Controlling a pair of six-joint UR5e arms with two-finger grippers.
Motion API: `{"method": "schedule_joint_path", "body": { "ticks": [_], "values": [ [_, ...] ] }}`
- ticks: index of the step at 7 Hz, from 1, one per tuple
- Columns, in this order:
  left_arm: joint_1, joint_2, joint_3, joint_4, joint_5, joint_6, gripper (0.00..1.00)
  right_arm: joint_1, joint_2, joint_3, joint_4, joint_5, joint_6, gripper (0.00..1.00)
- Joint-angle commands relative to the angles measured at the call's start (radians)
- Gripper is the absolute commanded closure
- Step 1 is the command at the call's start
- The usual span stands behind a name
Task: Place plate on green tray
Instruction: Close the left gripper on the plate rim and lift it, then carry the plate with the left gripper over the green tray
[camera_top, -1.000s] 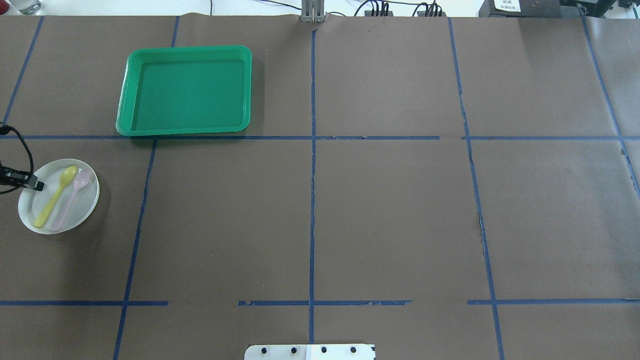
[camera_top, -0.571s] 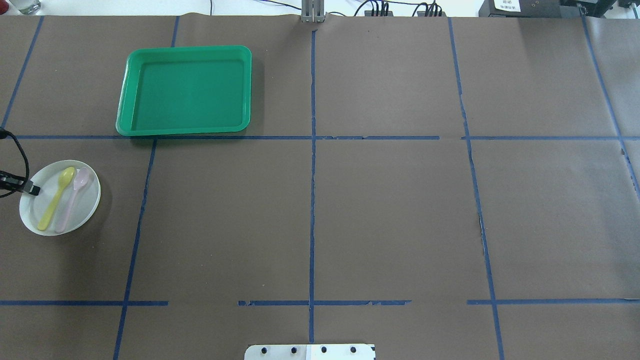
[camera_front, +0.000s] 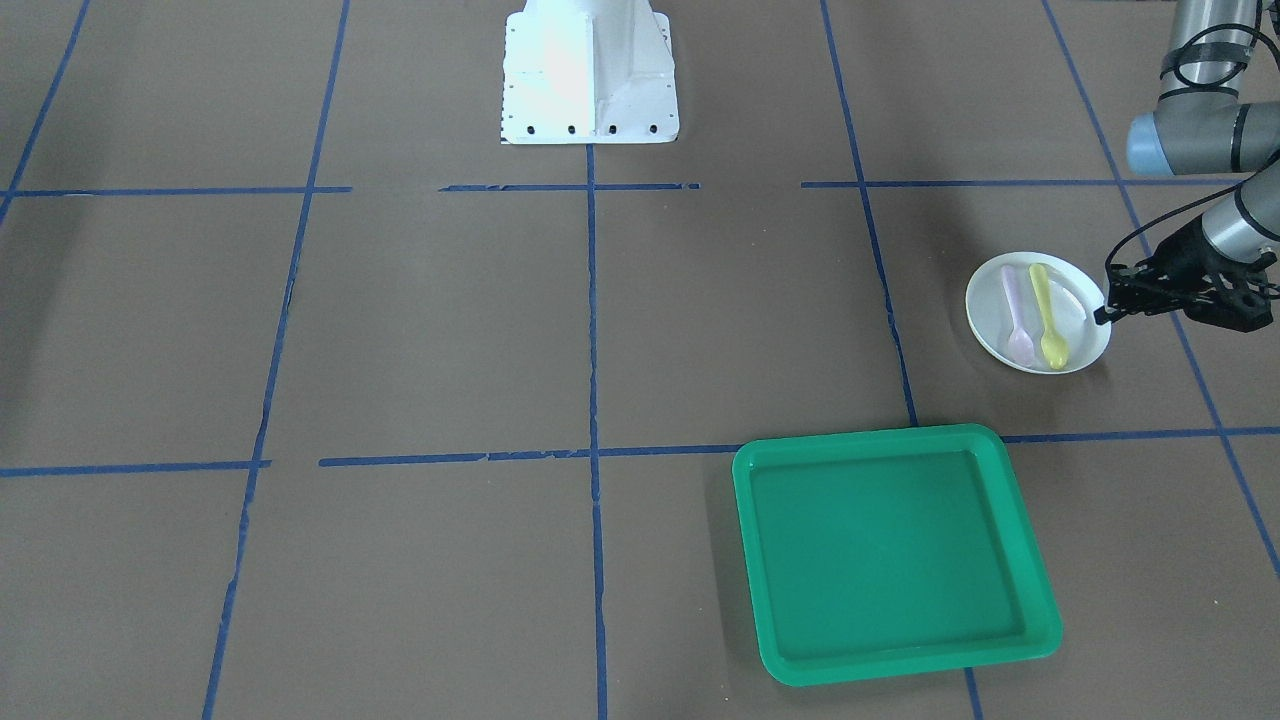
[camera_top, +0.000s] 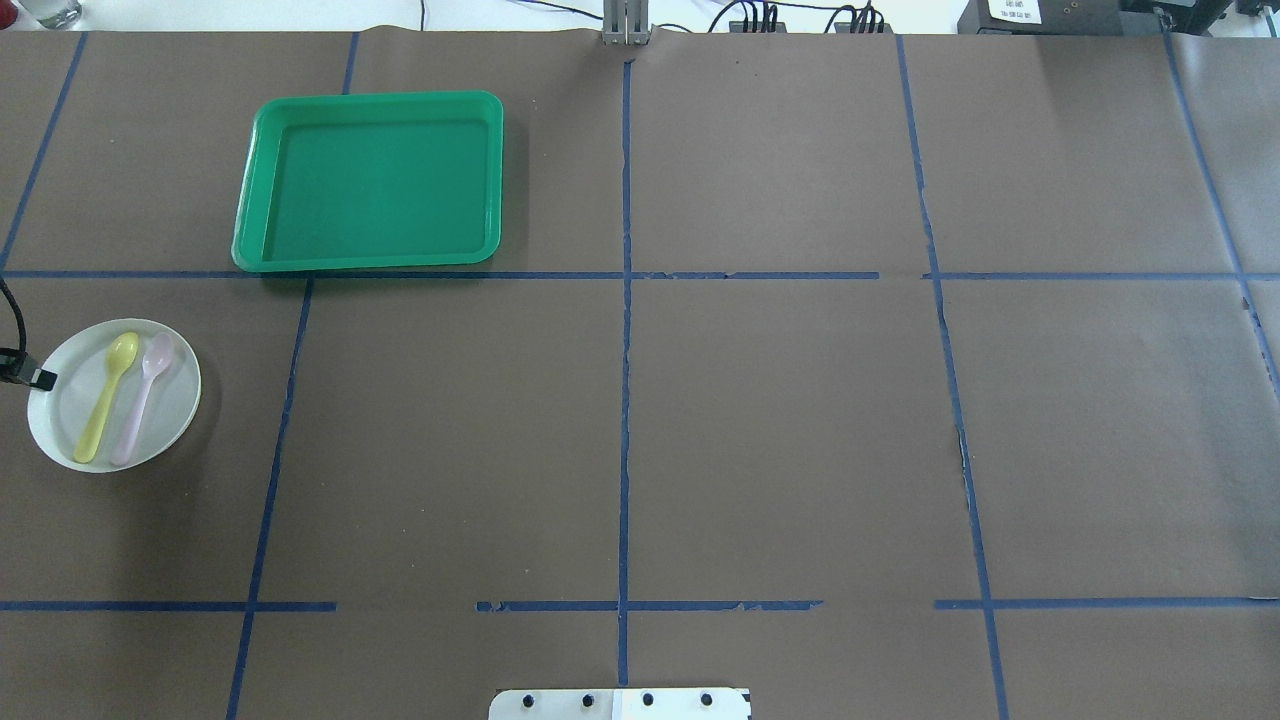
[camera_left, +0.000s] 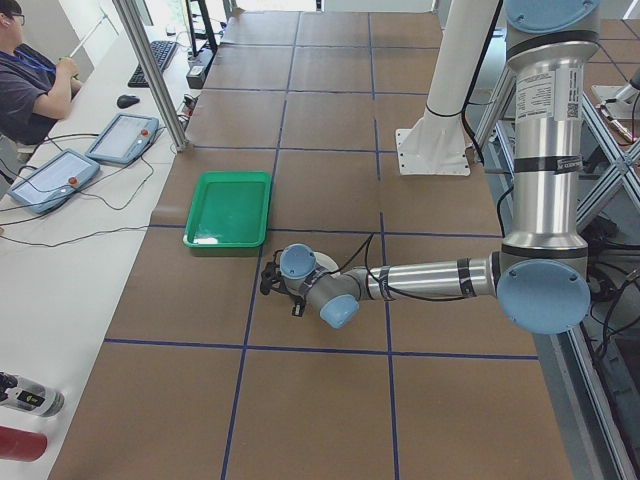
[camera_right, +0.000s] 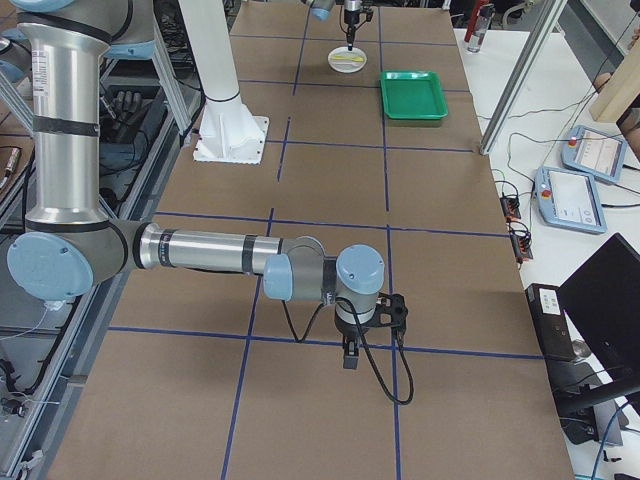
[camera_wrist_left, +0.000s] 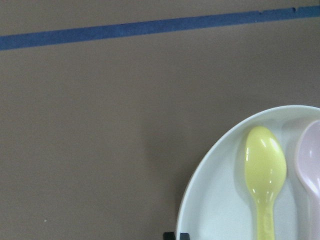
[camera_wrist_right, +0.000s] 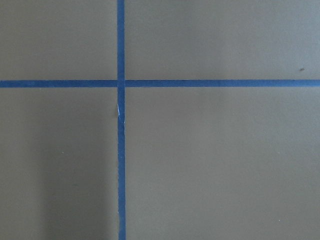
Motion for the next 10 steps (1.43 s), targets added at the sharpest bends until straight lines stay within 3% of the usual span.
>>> {"method": "schedule_joint_path", "body": {
  "ticks": [1,4,6,7,10],
  "values": [
    [-0.056,-0.001,-0.002,0.049,-0.068,0.0,1.0,0.0,0.0,-0.001,0.0,0.0,0.0,0.0],
    [-0.132,-0.002,-0.002,0.099,-0.276,0.0,1.0,0.0,0.0,-0.001,0.0,0.0,0.0,0.0],
    [-0.188,-0.042,-0.025,0.188,-0.337,-0.015,1.0,0.0,0.0,0.0,0.0,0.0,0.0,0.0],
    [-0.196,-0.129,-0.037,0.279,-0.329,-0.059,1.0,0.0,0.0,0.0,0.0,0.0,0.001,0.0],
    [-0.185,-0.356,0.01,0.289,-0.227,-0.397,1.0,0.0,0.0,-0.001,0.0,0.0,0.0,0.0]
  ]
}}
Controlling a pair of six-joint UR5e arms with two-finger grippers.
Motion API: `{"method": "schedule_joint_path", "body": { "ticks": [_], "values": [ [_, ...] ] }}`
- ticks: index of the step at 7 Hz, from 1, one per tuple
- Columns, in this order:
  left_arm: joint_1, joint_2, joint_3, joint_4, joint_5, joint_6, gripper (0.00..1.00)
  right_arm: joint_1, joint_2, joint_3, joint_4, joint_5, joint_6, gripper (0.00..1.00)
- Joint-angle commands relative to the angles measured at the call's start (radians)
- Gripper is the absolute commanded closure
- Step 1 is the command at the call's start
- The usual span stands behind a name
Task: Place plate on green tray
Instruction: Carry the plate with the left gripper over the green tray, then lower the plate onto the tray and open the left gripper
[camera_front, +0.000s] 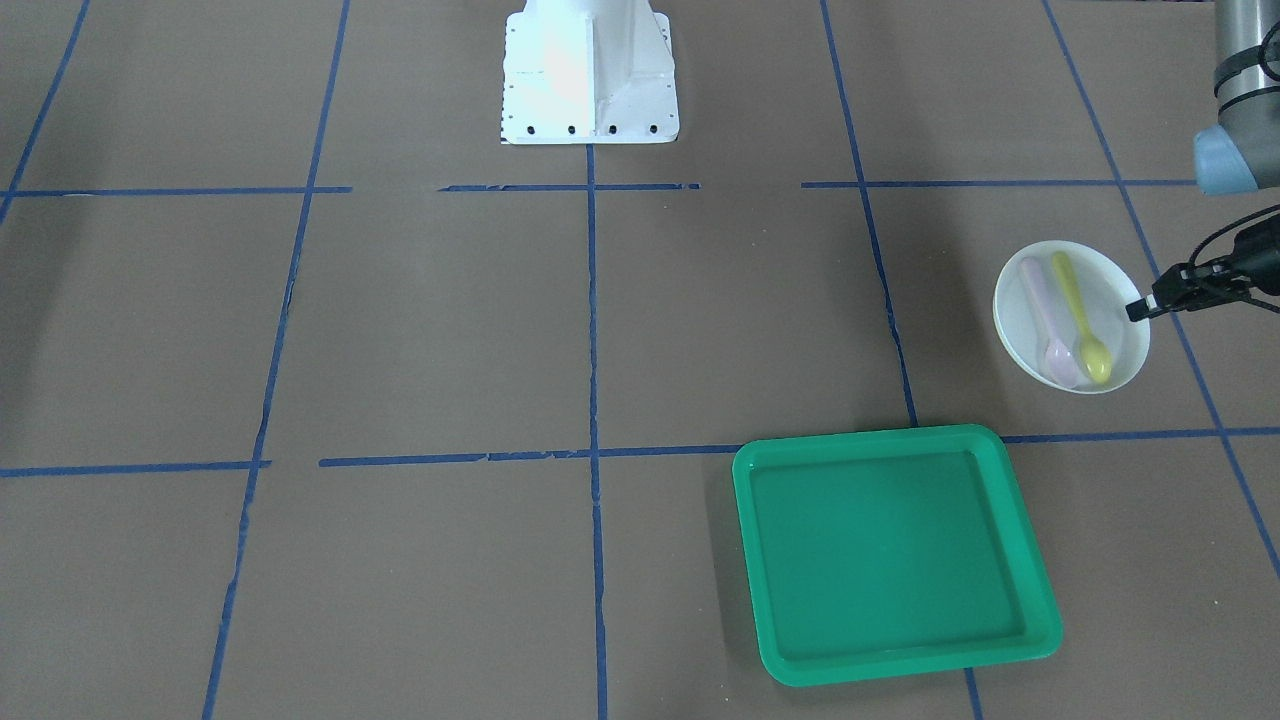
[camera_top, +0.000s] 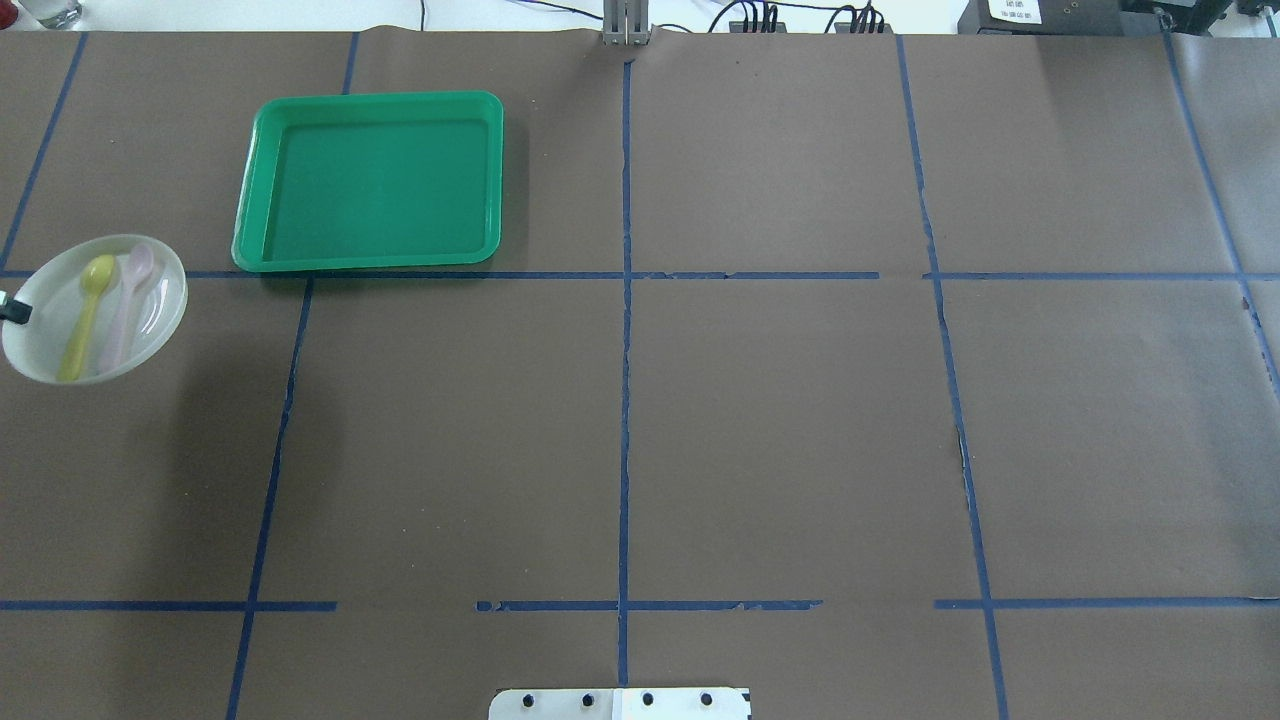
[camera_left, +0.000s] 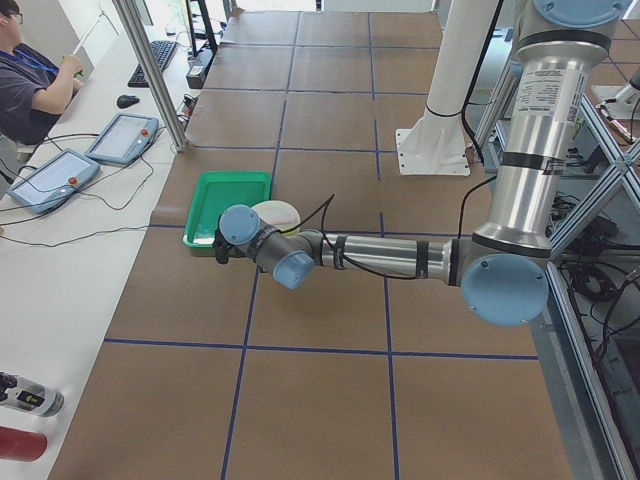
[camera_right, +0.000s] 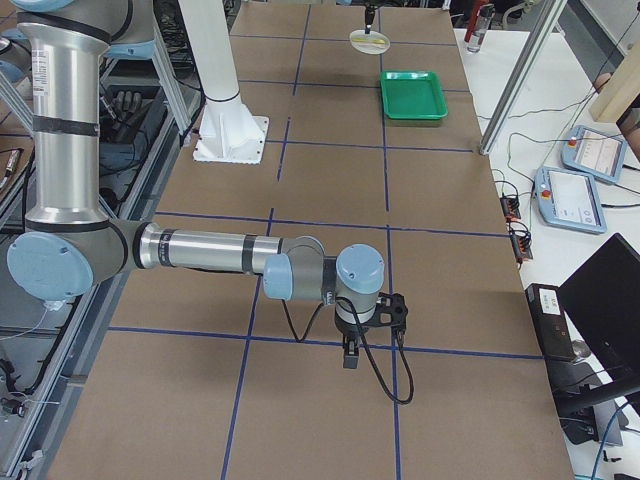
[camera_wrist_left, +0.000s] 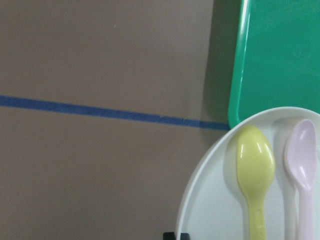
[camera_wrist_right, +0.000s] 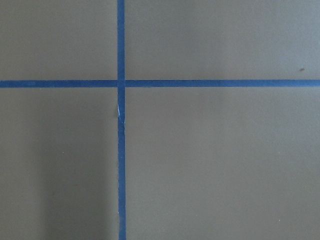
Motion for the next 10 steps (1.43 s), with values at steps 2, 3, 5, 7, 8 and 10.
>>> {"method": "schedule_joint_path", "body": {
  "ticks": [2,3,5,7,8,10],
  "values": [
    [0.083,-0.201,0.147,-0.031,0.167,-0.213,1.0,0.0,0.0,-0.001,0.0,0.0,0.0,0.0],
    [0.13,-0.214,0.194,-0.151,0.199,-0.318,1.0,0.0,0.0,-0.001,0.0,0.0,0.0,0.0],
    [0.192,-0.29,0.28,-0.237,0.29,-0.464,1.0,0.0,0.0,-0.001,0.0,0.0,-0.002,0.0],
    [0.261,-0.315,0.352,-0.377,0.349,-0.582,1.0,0.0,0.0,0.0,0.0,0.0,0.0,0.0],
    [0.295,-0.344,0.392,-0.404,0.383,-0.628,1.0,0.0,0.0,-0.001,0.0,0.0,0.0,0.0],
    [0.296,-0.35,0.417,-0.413,0.399,-0.632,1.0,0.0,0.0,-0.001,0.0,0.0,0.0,0.0]
  ]
}}
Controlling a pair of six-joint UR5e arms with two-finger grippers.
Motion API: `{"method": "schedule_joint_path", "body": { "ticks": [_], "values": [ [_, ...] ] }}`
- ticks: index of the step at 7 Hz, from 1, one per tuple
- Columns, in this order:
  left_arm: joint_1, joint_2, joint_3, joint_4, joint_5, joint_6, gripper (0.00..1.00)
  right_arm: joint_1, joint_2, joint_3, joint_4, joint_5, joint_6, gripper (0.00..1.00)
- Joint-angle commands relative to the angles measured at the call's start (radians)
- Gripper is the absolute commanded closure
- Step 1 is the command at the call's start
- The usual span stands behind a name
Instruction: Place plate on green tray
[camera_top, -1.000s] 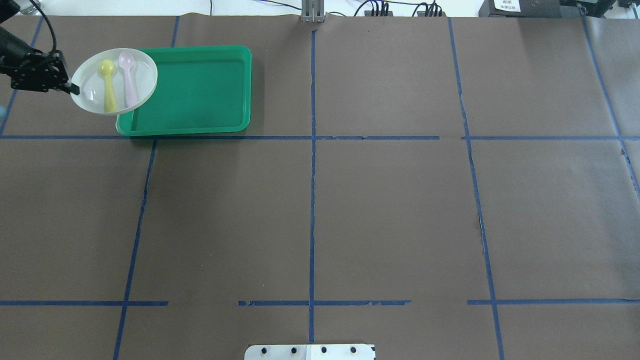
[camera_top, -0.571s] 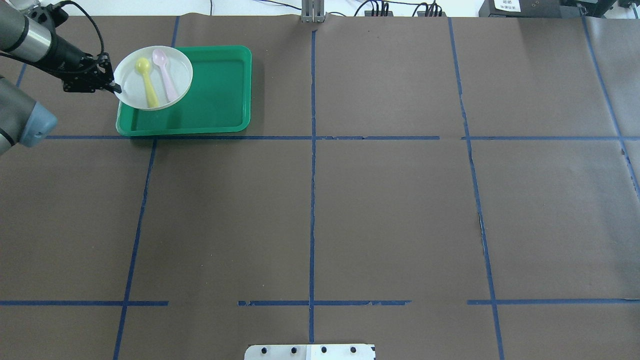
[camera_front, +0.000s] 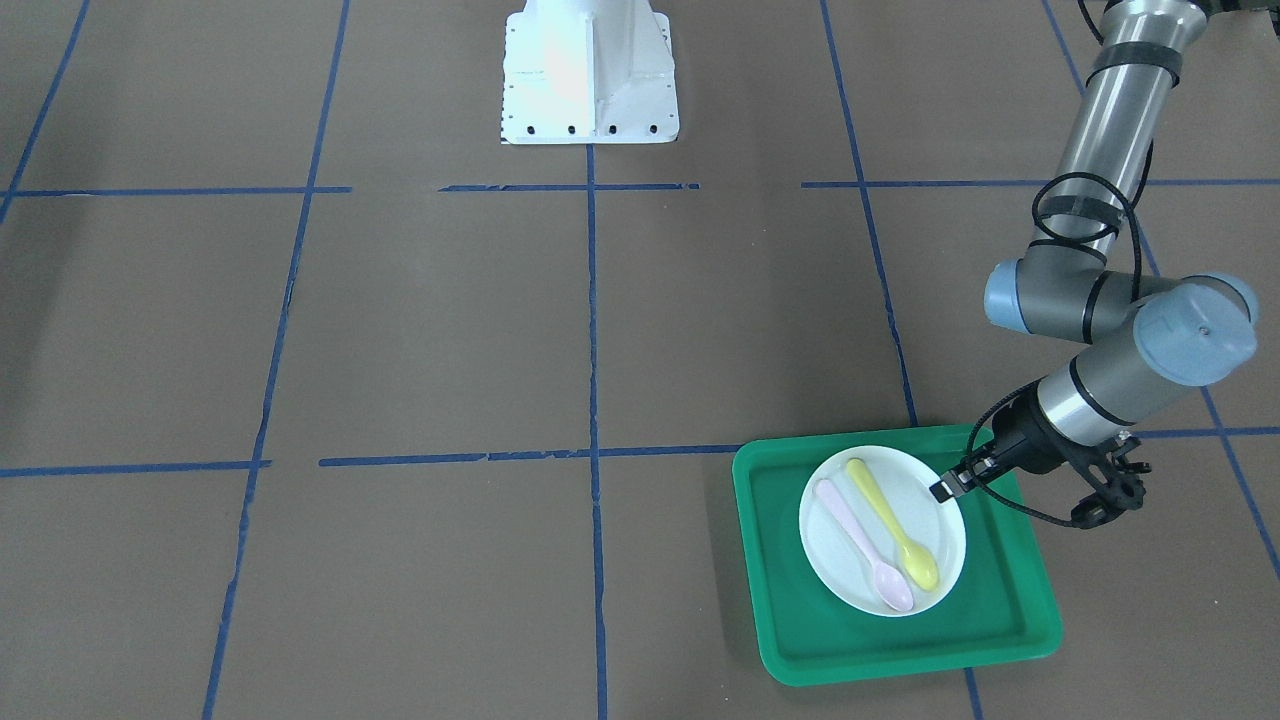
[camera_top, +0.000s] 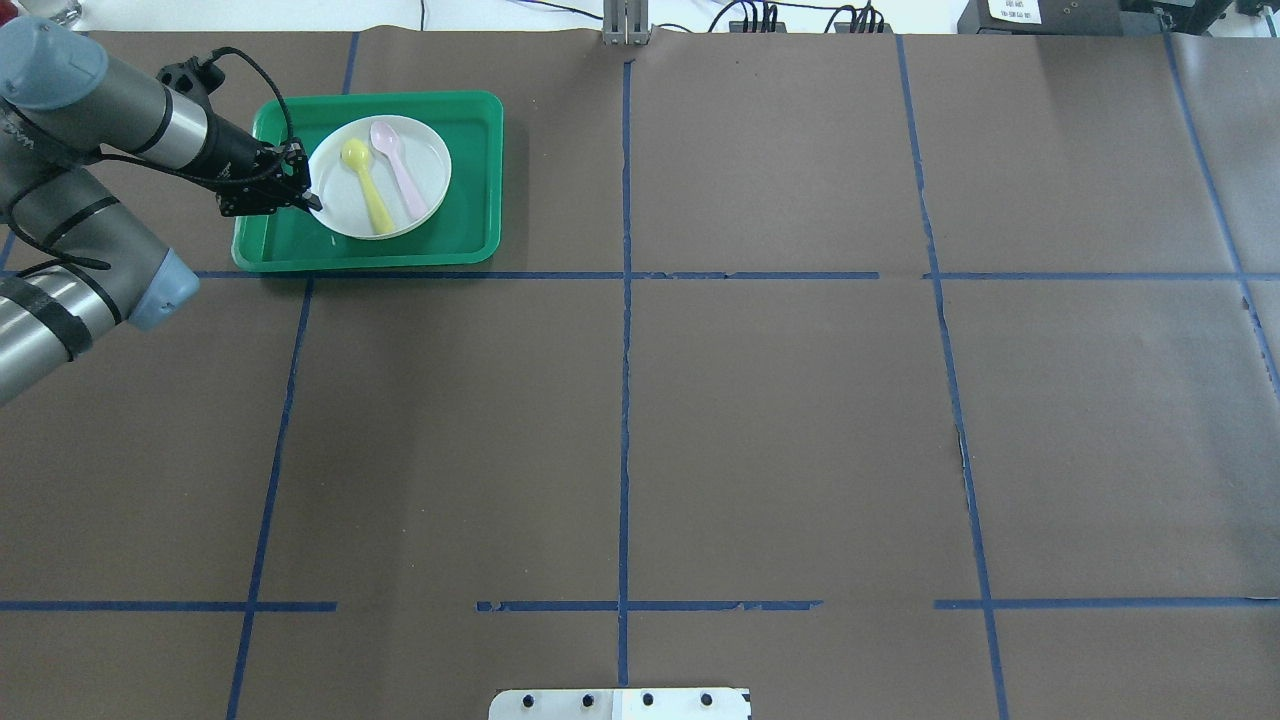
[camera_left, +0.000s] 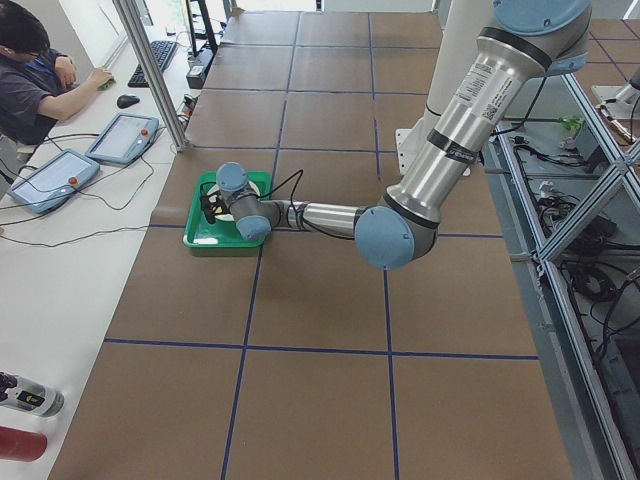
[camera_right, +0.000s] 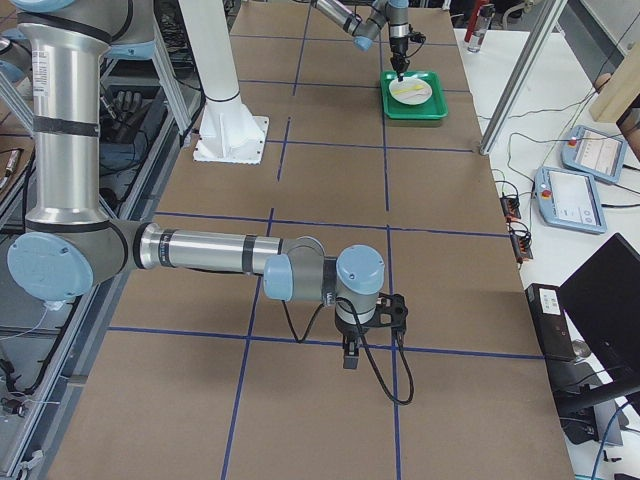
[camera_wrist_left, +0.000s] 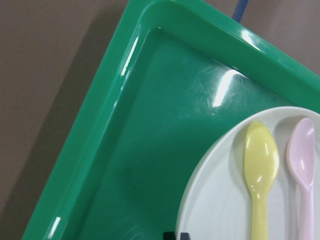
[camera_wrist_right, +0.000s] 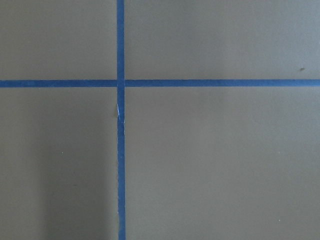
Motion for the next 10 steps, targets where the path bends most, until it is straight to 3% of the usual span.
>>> {"method": "schedule_joint_path", "body": {
  "ticks": [1,2,3,4,6,8,9,10],
  "values": [
    [0.006,-0.008,0.026,-0.01,0.038,-0.01,1.0,0.0,0.0,0.0,0.0,0.0,0.0,0.0],
    [0.006,-0.007,0.025,-0.01,0.038,-0.01,1.0,0.0,0.0,0.0,0.0,0.0,0.0,0.0],
    [0.005,-0.007,0.025,-0.01,0.038,-0.01,0.78,0.0,0.0,0.0,0.0,0.0,0.0,0.0],
    [0.003,-0.005,0.02,-0.013,0.038,-0.008,0.01,0.0,0.0,0.0,0.0,0.0,0.0,0.0],
    [-0.023,-0.001,0.008,-0.032,0.028,0.003,0.0,0.0,0.0,0.001,0.0,0.0,0.0,0.0],
    [-0.112,0.098,-0.208,0.021,-0.084,0.138,0.0,0.0,0.0,0.001,0.0,0.0,0.0,0.0],
    [-0.148,0.16,-0.343,0.051,-0.075,0.241,0.0,0.0,0.0,0.001,0.0,0.0,0.0,0.0],
    [-0.17,0.217,-0.415,0.053,-0.074,0.42,0.0,0.0,0.0,0.0,0.0,0.0,0.0,0.0]
  ]
}}
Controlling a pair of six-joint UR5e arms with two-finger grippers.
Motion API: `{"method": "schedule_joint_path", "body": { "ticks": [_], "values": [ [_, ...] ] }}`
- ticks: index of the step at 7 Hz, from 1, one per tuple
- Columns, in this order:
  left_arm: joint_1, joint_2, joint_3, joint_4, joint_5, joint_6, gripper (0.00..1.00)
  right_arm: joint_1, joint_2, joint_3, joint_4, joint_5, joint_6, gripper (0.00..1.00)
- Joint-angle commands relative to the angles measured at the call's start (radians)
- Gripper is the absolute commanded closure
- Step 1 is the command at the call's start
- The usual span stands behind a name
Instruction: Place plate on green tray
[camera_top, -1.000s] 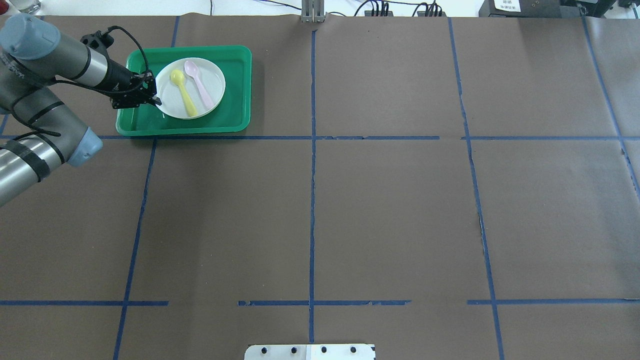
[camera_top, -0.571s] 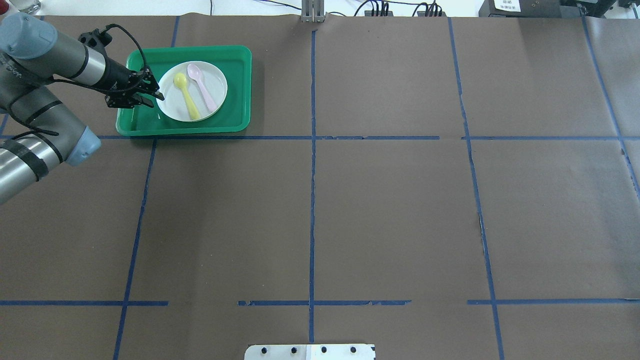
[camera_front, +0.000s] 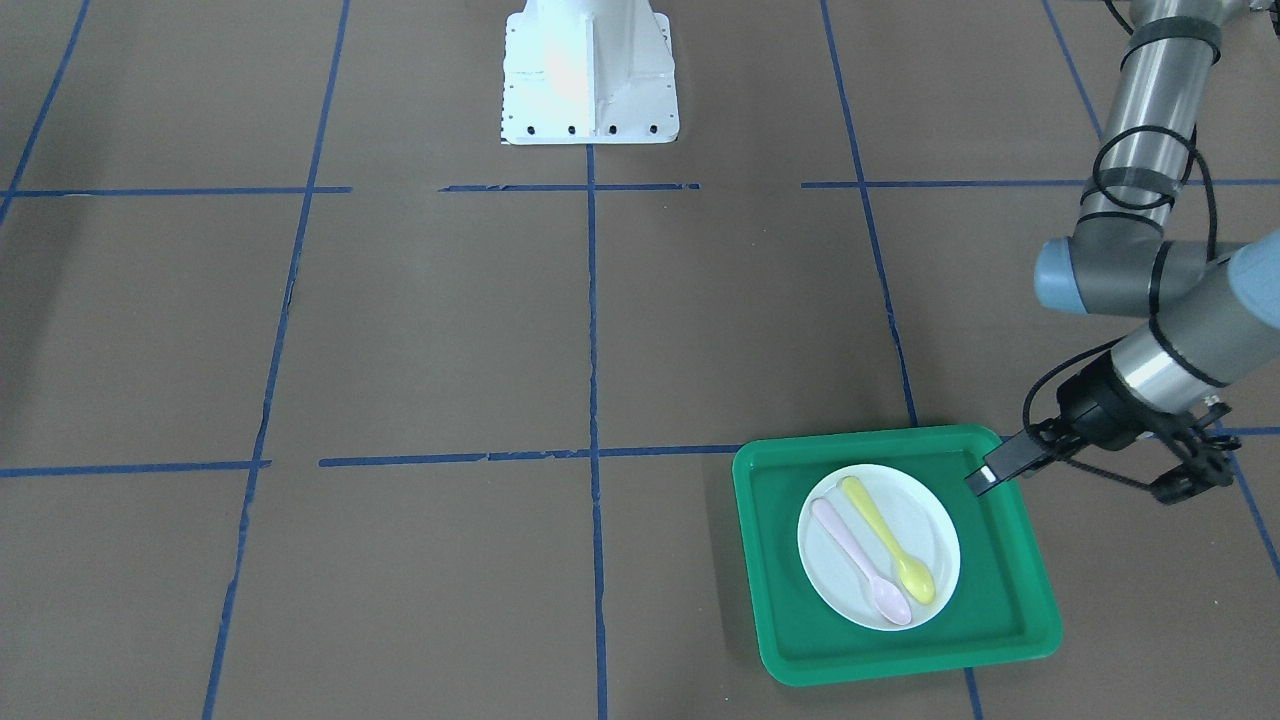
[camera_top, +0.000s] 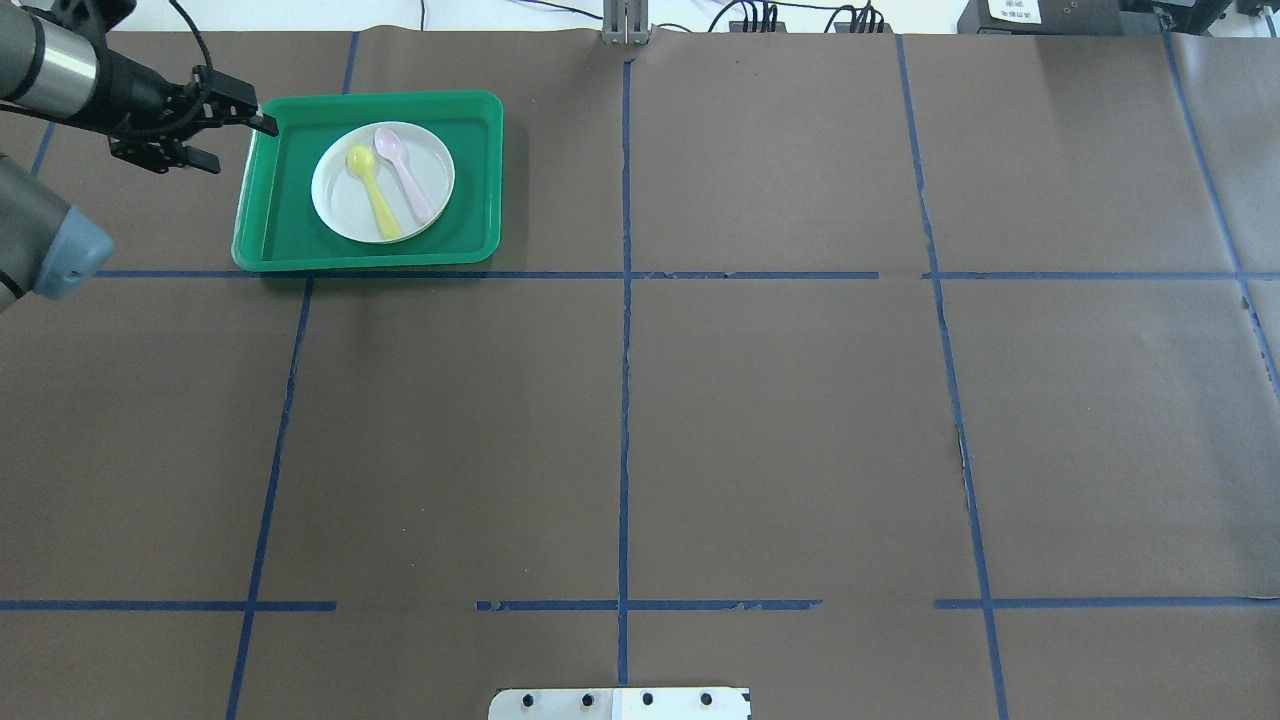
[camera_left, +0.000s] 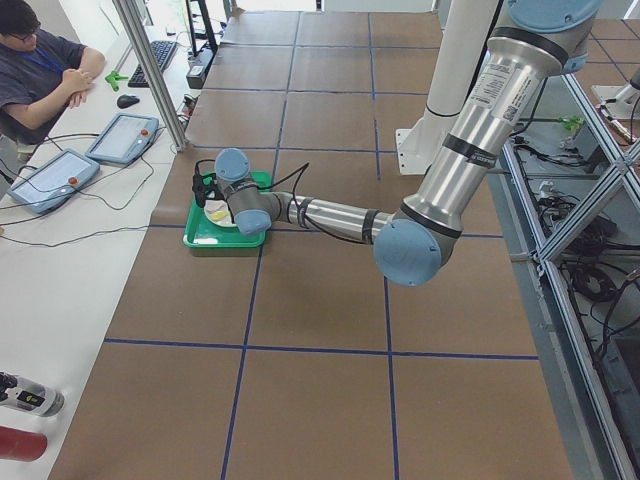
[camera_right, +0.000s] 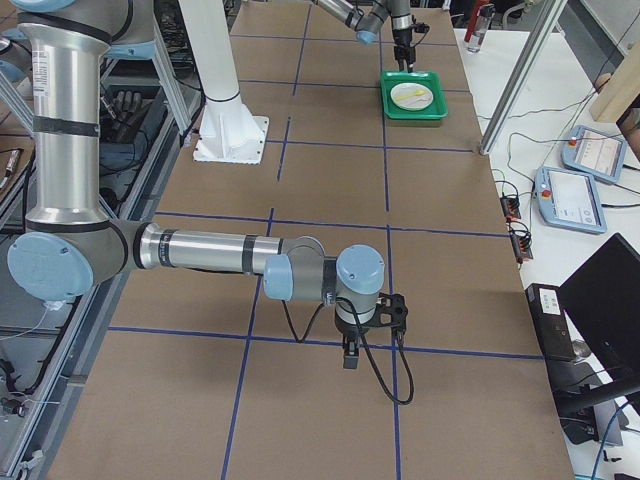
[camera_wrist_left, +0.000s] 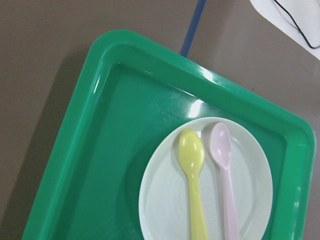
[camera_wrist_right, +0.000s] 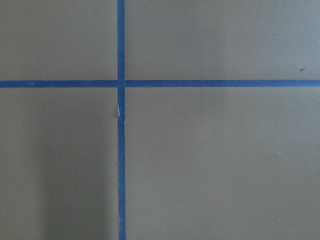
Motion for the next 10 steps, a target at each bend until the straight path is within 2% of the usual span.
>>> {"method": "schedule_joint_path", "body": {
  "ticks": [1,2,3,4,5,6,7,9,10],
  "values": [
    [-0.079,0.151,-0.187,0.039,-0.005,0.365,0.0,0.0,0.0,0.0,0.0,0.0,0.0,0.0],
    [-0.145,0.2,-0.224,0.089,-0.005,0.576,0.0,0.0,0.0,0.0,0.0,0.0,0.0,0.0],
    [-0.19,0.214,-0.236,0.197,-0.004,0.8,0.0,0.0,0.0,0.0,0.0,0.0,0.0,0.0],
    [-0.19,0.211,-0.246,0.373,-0.004,0.977,0.0,0.0,0.0,0.0,0.0,0.0,0.0,0.0],
    [-0.245,0.207,-0.279,0.581,0.028,1.093,0.0,0.0,0.0,0.0,0.0,0.0,0.0,0.0],
    [-0.28,0.204,-0.328,0.757,0.1,1.214,0.0,0.0,0.0,0.0,0.0,0.0,0.0,0.0],
    [-0.328,0.219,-0.329,0.836,0.102,1.318,0.0,0.0,0.0,-0.001,0.0,0.0,0.0,0.0],
    [-0.376,0.367,-0.326,0.84,0.09,1.361,0.0,0.0,0.0,0.0,0.0,0.0,0.0,0.0],
    [-0.435,0.423,-0.327,0.84,0.088,1.352,0.0,0.0,0.0,0.0,0.0,0.0,0.0,0.0]
  ]
}}
